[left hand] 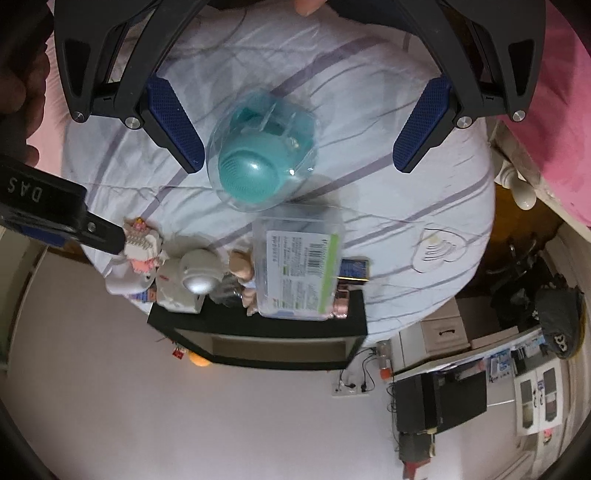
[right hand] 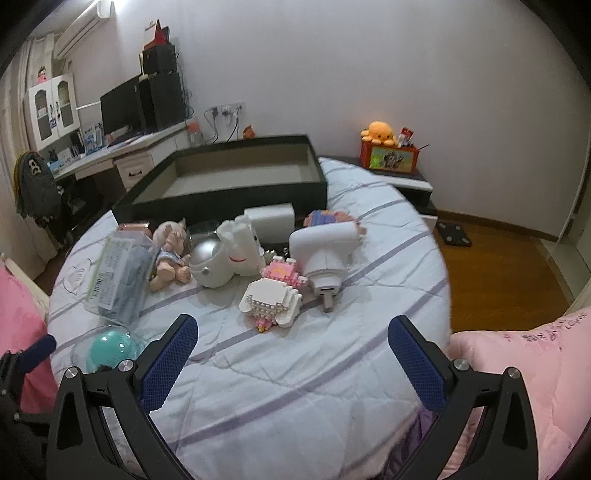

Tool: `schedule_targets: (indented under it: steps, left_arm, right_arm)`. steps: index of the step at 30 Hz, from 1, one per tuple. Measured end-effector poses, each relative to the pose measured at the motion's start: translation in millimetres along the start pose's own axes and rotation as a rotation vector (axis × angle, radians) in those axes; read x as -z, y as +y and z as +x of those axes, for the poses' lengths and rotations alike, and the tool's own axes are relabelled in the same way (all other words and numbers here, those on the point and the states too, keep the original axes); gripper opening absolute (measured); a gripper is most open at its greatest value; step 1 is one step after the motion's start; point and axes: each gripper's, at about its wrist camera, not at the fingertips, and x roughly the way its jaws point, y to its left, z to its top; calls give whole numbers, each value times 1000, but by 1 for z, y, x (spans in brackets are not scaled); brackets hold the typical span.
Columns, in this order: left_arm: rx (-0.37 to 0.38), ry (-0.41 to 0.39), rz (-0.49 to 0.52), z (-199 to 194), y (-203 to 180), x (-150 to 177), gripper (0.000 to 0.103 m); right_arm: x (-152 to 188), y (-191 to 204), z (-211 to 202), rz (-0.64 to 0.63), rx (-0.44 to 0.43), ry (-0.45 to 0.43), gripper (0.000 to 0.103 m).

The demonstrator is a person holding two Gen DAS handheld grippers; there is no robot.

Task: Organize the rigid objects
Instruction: 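Grasp the teal brush case with the left tool while the right tool grasps the pink block figure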

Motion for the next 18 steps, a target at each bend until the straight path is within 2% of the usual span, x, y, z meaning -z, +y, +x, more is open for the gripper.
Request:
schedule_targets:
  steps: [2,6,9,12,15,16,18]
  left_arm:
    - [-13,10,17,10,-4,1,103]
    - [-26,26,19,22,-3,0,102]
    - [-22,19,8,23,0,-3,97]
    - [-11,17,11,26,-1,-6,84]
    - [24,19,22,26,-5,-6,66]
    - [37,21,25,25,-6,-6,58]
    - [45,24,34,24,-9,-7,56]
  right_arm:
    - [-2,2,12,-1,-11,18,103]
    - [-5,3,34,4,-22,57,93]
    - [-4,3,50,19,-41,94,80]
    - [-4,3,59,36,-44,103,78]
    - [-7,3,68,50,-43,100,78]
    - [-9,3,70,49,-41,98,74]
    - [-10,4,71,42,-36,92,63]
